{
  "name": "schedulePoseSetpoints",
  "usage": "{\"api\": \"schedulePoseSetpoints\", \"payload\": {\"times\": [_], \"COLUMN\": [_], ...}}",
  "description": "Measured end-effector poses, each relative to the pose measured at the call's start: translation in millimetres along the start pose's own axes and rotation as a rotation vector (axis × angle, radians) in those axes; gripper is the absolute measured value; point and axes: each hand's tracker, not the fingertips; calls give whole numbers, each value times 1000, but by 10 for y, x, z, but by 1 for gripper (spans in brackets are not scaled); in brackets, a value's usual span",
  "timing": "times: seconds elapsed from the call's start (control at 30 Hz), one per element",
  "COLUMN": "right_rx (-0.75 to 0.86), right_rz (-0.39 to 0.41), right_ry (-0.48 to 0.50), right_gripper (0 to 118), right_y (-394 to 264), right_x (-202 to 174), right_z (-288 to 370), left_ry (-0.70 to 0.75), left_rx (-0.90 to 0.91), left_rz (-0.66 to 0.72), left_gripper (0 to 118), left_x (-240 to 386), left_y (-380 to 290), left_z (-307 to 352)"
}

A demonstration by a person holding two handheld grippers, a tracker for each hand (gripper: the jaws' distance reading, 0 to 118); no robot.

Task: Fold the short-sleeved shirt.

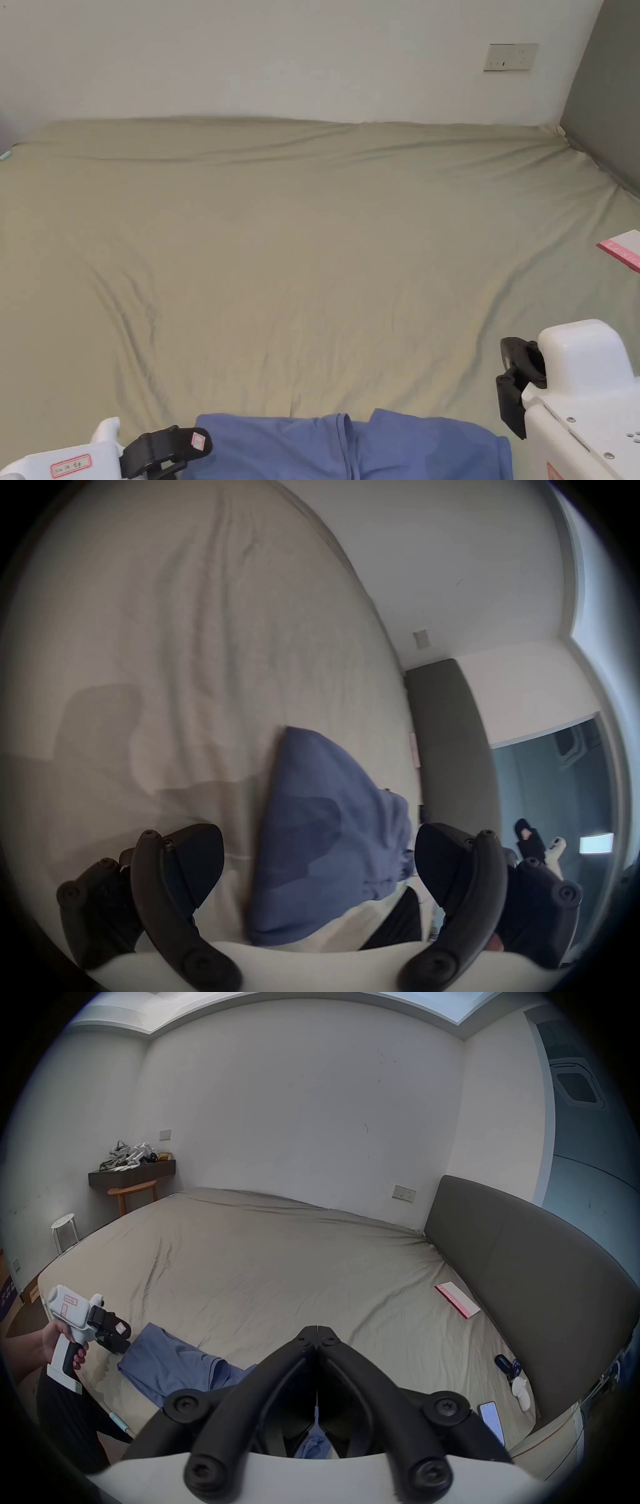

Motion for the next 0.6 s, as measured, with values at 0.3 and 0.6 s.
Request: {"api": "schedulePoseSetpoints", "payload": {"times": [0.3,0.6], "right_rx": [0,9], "right_rz": [9,5], "right_ry": [2,-2], "right_gripper": [3,3], "right_y": [47,56], "right_x": [-28,-7], "right_z": [-7,32], "left_ry": [255,335], "left_rx": [-31,13], "left_rz": [-128,-273], "left_gripper": [14,13], "left_x": [406,689], "left_y": [-140,-140], "left_z": [-386,-138]}}
